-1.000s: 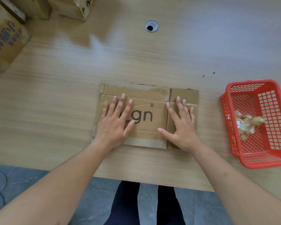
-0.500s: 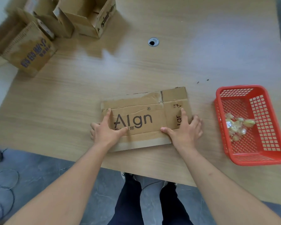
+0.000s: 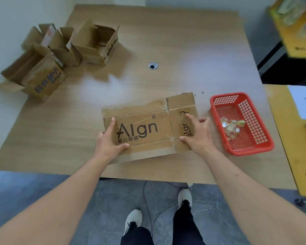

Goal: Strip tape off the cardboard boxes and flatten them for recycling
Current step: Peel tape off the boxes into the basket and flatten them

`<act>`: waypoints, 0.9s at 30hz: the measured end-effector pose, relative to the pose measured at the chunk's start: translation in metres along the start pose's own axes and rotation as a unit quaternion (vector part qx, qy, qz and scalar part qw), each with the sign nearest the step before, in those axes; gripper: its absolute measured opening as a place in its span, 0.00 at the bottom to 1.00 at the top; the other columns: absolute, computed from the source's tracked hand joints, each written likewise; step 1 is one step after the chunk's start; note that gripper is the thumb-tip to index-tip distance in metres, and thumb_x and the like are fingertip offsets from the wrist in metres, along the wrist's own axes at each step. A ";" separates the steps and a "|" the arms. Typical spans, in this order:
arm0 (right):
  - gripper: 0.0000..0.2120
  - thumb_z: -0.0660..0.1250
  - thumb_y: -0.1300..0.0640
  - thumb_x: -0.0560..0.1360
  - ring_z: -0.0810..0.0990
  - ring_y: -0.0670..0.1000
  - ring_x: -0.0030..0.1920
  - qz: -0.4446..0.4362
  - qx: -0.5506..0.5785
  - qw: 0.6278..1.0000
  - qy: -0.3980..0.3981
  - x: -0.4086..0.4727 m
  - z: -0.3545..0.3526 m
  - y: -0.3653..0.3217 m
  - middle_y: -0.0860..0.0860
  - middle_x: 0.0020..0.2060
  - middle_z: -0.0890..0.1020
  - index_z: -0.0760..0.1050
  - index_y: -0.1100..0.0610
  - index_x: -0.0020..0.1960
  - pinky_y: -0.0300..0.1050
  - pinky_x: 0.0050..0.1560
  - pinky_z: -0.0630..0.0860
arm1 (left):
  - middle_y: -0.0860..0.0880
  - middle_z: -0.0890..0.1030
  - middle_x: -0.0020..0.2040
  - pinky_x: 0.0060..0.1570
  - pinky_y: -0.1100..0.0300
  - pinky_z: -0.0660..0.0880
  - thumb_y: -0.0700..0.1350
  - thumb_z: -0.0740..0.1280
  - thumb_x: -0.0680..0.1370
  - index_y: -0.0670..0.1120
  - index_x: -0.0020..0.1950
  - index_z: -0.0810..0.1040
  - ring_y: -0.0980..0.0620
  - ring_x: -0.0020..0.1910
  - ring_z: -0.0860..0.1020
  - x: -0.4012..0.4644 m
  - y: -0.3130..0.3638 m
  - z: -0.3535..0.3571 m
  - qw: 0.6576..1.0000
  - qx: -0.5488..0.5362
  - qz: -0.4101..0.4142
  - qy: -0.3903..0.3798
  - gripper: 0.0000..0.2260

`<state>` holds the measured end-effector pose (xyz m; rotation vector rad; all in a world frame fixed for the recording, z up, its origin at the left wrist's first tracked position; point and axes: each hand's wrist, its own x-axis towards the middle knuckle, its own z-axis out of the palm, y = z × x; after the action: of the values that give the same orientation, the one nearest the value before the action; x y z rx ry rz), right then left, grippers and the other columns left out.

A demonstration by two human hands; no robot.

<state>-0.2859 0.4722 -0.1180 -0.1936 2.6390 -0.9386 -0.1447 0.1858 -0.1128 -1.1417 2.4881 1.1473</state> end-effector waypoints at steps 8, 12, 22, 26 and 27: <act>0.43 0.80 0.51 0.72 0.60 0.58 0.78 0.035 -0.058 0.987 0.143 -0.102 -0.042 -0.040 0.50 0.79 0.54 0.61 0.36 0.79 0.61 0.76 0.66 | 0.47 0.67 0.60 0.69 0.44 0.70 0.51 0.81 0.70 0.64 0.82 0.49 0.44 0.66 0.71 -0.028 0.043 -0.062 0.984 0.039 0.172 -0.025 0.52; 0.42 0.78 0.50 0.73 0.62 0.59 0.77 0.054 -0.059 0.977 0.198 -0.151 -0.078 -0.046 0.47 0.79 0.52 0.59 0.34 0.79 0.63 0.73 0.69 | 0.48 0.66 0.60 0.68 0.44 0.71 0.52 0.80 0.70 0.66 0.81 0.48 0.45 0.66 0.71 -0.059 0.078 -0.074 0.972 0.031 0.227 -0.047 0.51; 0.41 0.77 0.52 0.75 0.66 0.60 0.75 0.110 -0.061 0.944 0.305 -0.246 -0.191 -0.001 0.50 0.80 0.52 0.58 0.37 0.80 0.60 0.73 0.69 | 0.45 0.70 0.64 0.69 0.41 0.71 0.50 0.81 0.71 0.67 0.81 0.47 0.42 0.67 0.73 -0.160 0.188 -0.033 0.937 0.034 0.339 -0.080 0.52; 0.41 0.76 0.52 0.76 0.67 0.61 0.74 0.127 -0.054 0.937 0.322 -0.272 -0.230 0.046 0.50 0.79 0.52 0.57 0.36 0.80 0.60 0.72 0.70 | 0.47 0.69 0.61 0.69 0.42 0.71 0.48 0.80 0.71 0.65 0.82 0.47 0.42 0.66 0.73 -0.202 0.229 0.009 0.927 0.040 0.363 -0.085 0.52; 0.41 0.76 0.52 0.76 0.67 0.61 0.73 0.131 -0.055 0.934 0.327 -0.280 -0.243 0.061 0.50 0.79 0.52 0.57 0.36 0.80 0.60 0.72 0.70 | 0.48 0.67 0.60 0.69 0.42 0.70 0.48 0.80 0.71 0.64 0.82 0.47 0.42 0.65 0.73 -0.215 0.240 0.023 0.925 0.039 0.368 -0.086 0.52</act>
<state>-0.1110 0.7277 0.0937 0.5280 3.2013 -0.8694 -0.1691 0.4236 0.1040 -0.0346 2.8482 1.2020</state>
